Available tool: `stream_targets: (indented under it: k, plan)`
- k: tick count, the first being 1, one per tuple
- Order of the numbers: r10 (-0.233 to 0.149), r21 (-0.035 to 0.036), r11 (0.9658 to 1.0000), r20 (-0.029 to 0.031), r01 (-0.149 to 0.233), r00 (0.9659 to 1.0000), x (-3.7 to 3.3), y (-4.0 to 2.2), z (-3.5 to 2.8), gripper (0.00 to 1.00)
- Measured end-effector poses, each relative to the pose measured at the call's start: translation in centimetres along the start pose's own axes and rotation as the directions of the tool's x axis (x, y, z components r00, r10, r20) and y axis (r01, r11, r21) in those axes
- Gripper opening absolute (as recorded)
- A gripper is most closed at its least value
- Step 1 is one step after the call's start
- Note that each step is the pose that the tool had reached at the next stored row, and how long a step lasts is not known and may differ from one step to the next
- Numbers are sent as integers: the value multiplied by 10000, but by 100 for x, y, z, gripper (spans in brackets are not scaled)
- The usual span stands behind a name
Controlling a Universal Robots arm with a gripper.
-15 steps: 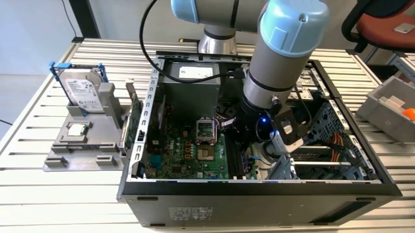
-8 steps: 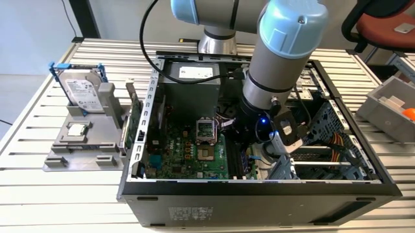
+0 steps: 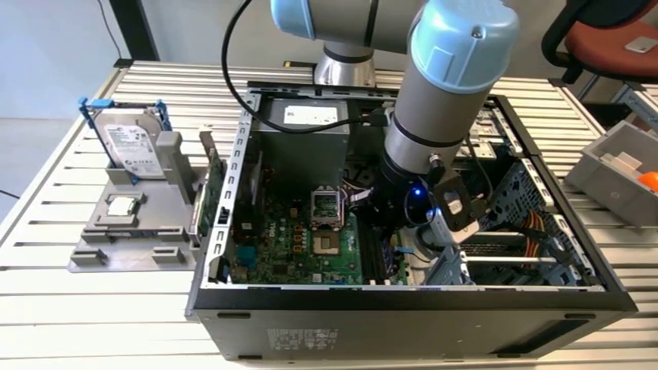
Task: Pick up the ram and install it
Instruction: 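Insert the ram into the slot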
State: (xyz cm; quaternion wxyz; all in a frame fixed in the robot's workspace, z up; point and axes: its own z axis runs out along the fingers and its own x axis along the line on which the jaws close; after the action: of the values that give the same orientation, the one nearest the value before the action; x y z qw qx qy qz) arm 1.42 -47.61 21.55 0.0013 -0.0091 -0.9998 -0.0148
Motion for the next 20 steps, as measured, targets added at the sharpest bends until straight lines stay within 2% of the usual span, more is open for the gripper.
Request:
stream_targets:
  k: [20]
  plan:
    - [14, -1, 10000, 7, -14, 10000, 10, -1, 1, 0]
